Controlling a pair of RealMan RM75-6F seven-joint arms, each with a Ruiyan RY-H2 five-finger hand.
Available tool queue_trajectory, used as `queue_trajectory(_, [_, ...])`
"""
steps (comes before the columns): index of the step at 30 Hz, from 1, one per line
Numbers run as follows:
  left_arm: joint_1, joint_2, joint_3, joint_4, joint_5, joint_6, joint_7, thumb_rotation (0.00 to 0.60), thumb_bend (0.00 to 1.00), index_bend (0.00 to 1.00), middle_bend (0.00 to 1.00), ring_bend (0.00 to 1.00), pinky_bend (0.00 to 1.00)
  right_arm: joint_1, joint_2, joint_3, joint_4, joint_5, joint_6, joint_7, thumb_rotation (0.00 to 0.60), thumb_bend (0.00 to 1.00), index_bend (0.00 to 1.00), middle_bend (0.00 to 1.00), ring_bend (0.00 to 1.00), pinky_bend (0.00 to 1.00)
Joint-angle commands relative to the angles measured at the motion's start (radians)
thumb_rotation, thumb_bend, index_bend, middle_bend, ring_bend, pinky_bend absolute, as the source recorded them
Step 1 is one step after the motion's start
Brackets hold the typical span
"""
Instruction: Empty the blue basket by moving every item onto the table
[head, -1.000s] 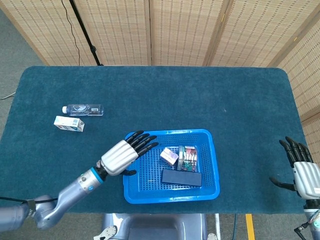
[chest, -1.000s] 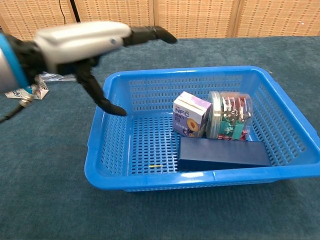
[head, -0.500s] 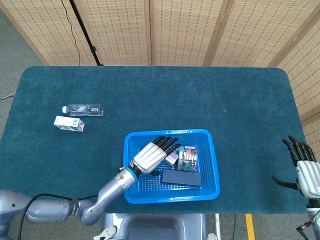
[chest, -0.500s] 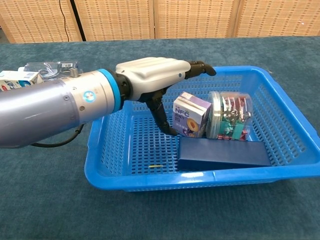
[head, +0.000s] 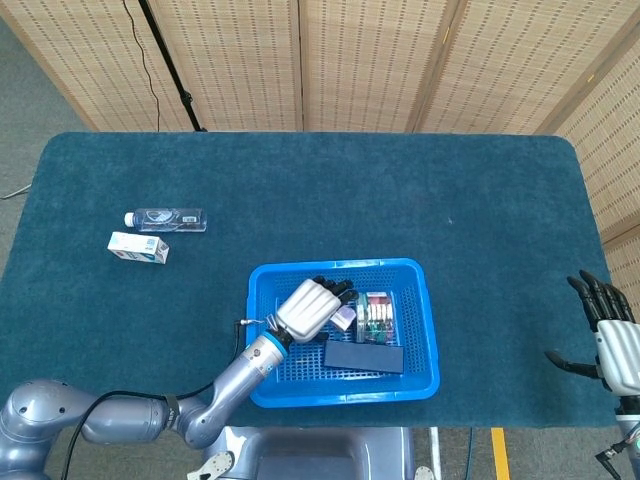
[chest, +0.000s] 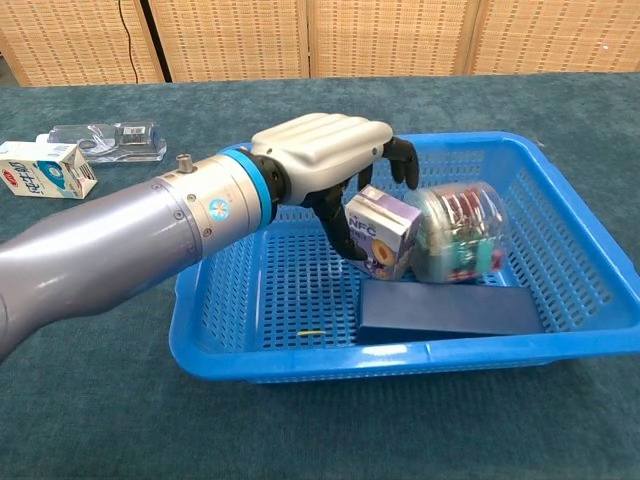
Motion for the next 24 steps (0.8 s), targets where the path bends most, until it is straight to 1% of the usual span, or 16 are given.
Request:
queue_trajectory(1, [0.007, -0.031, 0.009, 0.031, 0.008, 0.031, 0.015, 0.6, 0.17, 0.44, 0.36, 0.45, 0.45, 0.0, 0.001, -0.001, 0.0, -0.003, 0.0, 0.003, 0.6, 0.0, 0.0, 0.01, 0.0, 0.0])
queue_trajectory(3, [0.009, -0.037, 0.008, 0.037, 0.01, 0.039, 0.013, 0.6, 0.2, 0.46, 0.38, 0.46, 0.45, 0.0, 0.002, -0.002, -0.001, -0.004, 0.0, 0.005, 0.6, 0.0, 0.0, 0.01, 0.0, 0.0])
queue_trajectory(7, [0.018, -0.036, 0.006, 0.037, 0.03, 0.062, 0.001, 0.6, 0.21, 0.48, 0.39, 0.48, 0.47, 0.0, 0.002, -0.002, 0.0, -0.004, 0.001, 0.006, 0.6, 0.0, 0.0, 0.01, 0.0, 0.0])
queue_trajectory(14, [0.038, 0.015, -0.006, -0.022, 0.058, 0.089, -0.03, 0.6, 0.22, 0.48, 0.4, 0.48, 0.47, 0.002, 0.002, -0.004, -0.001, -0.007, -0.004, 0.007, 0.6, 0.0, 0.0, 0.01, 0.0, 0.0])
queue_trajectory(17, [0.05, 0.061, -0.019, -0.079, 0.078, 0.108, -0.05, 0.6, 0.22, 0.48, 0.4, 0.48, 0.47, 0.001, 0.002, -0.004, -0.002, -0.008, -0.002, 0.005, 0.6, 0.0, 0.0, 0.01, 0.0, 0.0])
queue_trajectory(20, [0.071, 0.132, -0.045, -0.16, 0.109, 0.15, -0.068, 0.6, 0.22, 0.48, 0.4, 0.48, 0.47, 0.0, 0.002, -0.005, -0.004, -0.01, 0.001, 0.002, 0.6, 0.0, 0.0, 0.01, 0.0, 0.0])
queue_trajectory(23, [0.097, 0.213, -0.082, -0.243, 0.12, 0.184, -0.107, 0.6, 0.22, 0.48, 0.4, 0.48, 0.47, 0.0, 0.002, -0.007, -0.007, -0.015, 0.003, -0.001, 0.6, 0.0, 0.0, 0.01, 0.0, 0.0])
queue_trajectory(24, [0.11, 0.254, -0.099, -0.277, 0.122, 0.194, -0.13, 0.6, 0.22, 0.48, 0.4, 0.48, 0.47, -0.001, 0.003, -0.007, -0.009, -0.016, 0.005, -0.001, 0.6, 0.0, 0.0, 0.01, 0.0, 0.0])
